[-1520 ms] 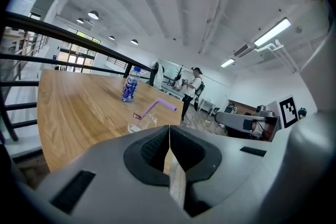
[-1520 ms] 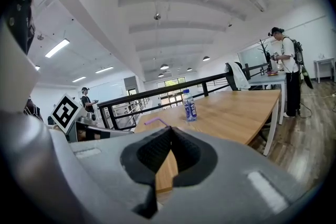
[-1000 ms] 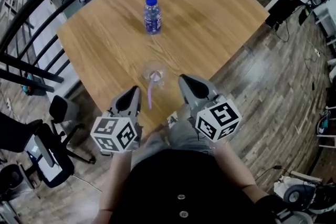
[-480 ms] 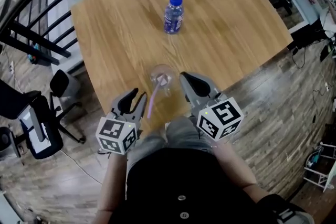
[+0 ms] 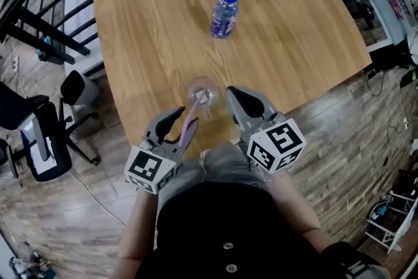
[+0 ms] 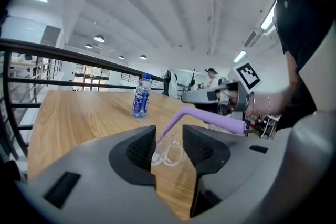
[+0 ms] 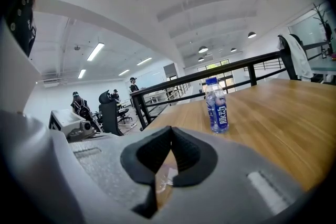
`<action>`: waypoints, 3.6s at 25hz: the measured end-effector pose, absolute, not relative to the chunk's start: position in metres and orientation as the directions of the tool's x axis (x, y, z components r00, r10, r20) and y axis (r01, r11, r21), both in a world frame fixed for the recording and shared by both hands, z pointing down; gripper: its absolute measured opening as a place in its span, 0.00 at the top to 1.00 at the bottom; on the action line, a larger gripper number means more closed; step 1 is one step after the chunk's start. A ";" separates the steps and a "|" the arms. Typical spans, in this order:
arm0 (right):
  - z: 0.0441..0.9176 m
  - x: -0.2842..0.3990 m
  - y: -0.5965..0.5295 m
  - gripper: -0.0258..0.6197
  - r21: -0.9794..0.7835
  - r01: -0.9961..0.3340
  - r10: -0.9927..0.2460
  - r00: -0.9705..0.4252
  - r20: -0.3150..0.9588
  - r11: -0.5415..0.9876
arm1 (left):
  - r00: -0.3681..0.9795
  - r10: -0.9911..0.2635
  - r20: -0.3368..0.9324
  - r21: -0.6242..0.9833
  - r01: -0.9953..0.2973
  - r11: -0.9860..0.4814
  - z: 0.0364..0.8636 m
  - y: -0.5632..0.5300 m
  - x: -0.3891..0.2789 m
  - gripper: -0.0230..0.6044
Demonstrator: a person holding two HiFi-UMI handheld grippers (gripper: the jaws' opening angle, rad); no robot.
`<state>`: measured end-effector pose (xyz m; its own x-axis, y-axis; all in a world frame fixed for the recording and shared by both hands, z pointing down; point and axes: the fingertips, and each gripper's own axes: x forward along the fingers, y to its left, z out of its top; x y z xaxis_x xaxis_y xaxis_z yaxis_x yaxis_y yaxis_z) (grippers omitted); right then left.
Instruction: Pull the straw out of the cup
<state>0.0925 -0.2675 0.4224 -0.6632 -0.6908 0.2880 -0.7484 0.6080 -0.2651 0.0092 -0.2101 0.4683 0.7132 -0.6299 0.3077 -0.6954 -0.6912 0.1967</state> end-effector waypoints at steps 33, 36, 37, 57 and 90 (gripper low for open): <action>0.408 0.088 -0.285 0.96 -0.256 -0.690 -0.646 -0.724 0.244 0.677 | 0.617 -0.771 0.157 0.305 -0.773 -0.557 0.402 -0.268 -0.013 0.89; 0.403 0.087 -0.286 0.96 -0.247 -0.688 -0.648 -0.726 0.232 0.682 | 0.609 -0.782 0.131 0.311 -0.775 -0.551 0.391 -0.271 -0.018 0.89; 0.401 0.088 -0.287 0.96 -0.243 -0.688 -0.648 -0.726 0.230 0.684 | 0.609 -0.783 0.125 0.314 -0.773 -0.551 0.389 -0.271 -0.019 0.89; 0.388 0.087 -0.266 0.96 -0.214 -0.724 -0.691 -0.689 0.216 0.655 | 0.597 -0.802 0.004 0.328 -0.758 -0.563 0.349 -0.246 -0.046 0.89; 0.308 0.088 -0.234 0.96 -0.186 -0.739 -0.748 -0.663 0.031 0.647 | 0.576 -0.803 -0.152 0.291 -0.751 -0.593 0.280 -0.234 -0.047 0.89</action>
